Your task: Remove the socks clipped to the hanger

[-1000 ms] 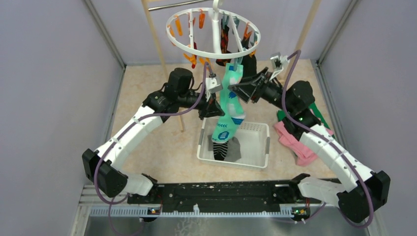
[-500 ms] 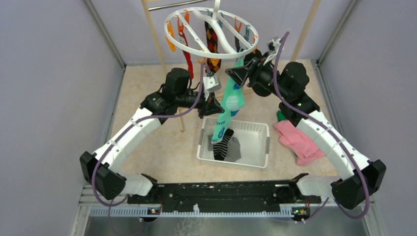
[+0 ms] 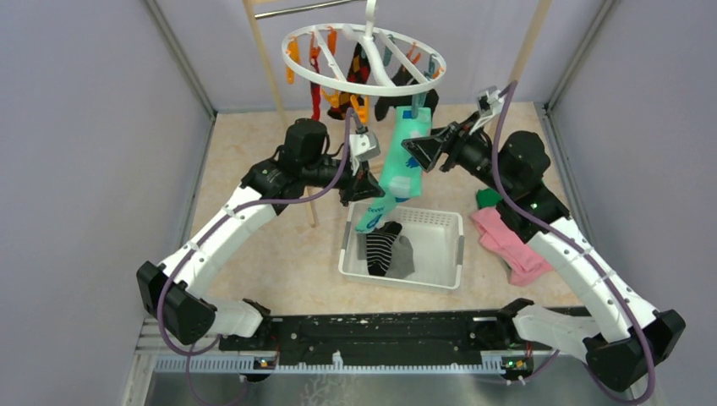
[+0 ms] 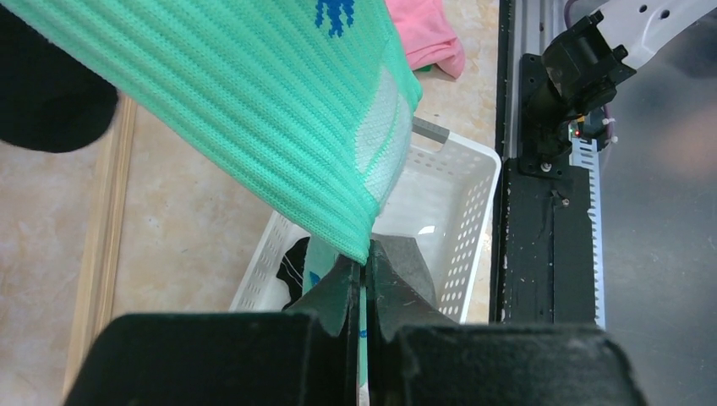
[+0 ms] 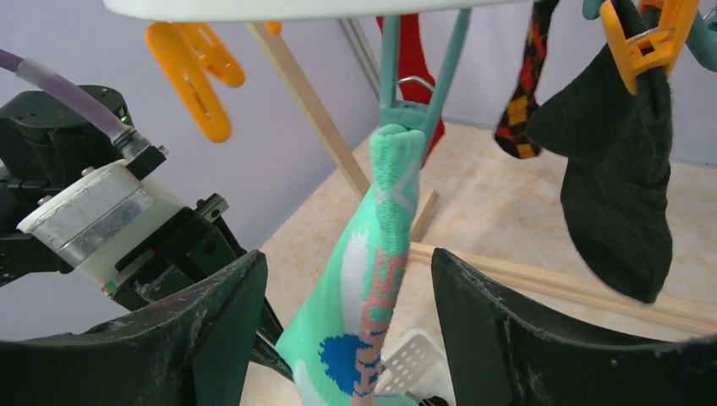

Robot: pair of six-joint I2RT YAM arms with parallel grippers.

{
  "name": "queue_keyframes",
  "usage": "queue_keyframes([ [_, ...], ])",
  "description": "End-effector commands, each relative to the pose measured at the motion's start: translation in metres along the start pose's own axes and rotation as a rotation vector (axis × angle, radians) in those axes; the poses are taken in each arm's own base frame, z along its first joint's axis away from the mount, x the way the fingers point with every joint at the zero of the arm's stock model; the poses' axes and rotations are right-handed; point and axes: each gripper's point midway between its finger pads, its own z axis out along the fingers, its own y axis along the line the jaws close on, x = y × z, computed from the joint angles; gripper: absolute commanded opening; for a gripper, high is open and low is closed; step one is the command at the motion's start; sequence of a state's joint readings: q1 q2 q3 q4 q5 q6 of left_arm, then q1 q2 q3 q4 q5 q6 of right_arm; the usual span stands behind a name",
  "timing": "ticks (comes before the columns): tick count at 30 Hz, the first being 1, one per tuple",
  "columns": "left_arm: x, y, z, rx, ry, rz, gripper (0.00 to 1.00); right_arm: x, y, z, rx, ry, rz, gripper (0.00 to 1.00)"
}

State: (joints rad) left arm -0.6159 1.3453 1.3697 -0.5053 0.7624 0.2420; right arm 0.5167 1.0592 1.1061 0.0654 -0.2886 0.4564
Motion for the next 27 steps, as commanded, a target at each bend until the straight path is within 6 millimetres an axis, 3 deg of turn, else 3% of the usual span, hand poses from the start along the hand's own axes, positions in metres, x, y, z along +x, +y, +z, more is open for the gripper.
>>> queue_keyframes([
  [1,-0.011,-0.011,-0.01,0.012,-0.033,0.04,0.0,-0.002,0.004,-0.014,0.01,0.003,-0.008,0.72],
  [6,-0.011,-0.01,-0.01,0.007,-0.032,0.039,0.0,-0.024,0.003,-0.011,0.05,-0.025,-0.042,0.75],
  [11,-0.011,-0.011,-0.011,0.008,-0.033,0.035,0.0,-0.045,0.004,0.012,0.036,-0.082,-0.066,0.81],
  [19,-0.007,-0.01,-0.011,0.002,-0.029,0.031,0.0,-0.071,0.01,0.037,-0.011,-0.175,-0.076,0.82],
  [27,-0.001,-0.01,-0.009,-0.003,-0.022,0.019,0.0,-0.082,0.011,0.048,-0.028,-0.217,-0.076,0.68],
])
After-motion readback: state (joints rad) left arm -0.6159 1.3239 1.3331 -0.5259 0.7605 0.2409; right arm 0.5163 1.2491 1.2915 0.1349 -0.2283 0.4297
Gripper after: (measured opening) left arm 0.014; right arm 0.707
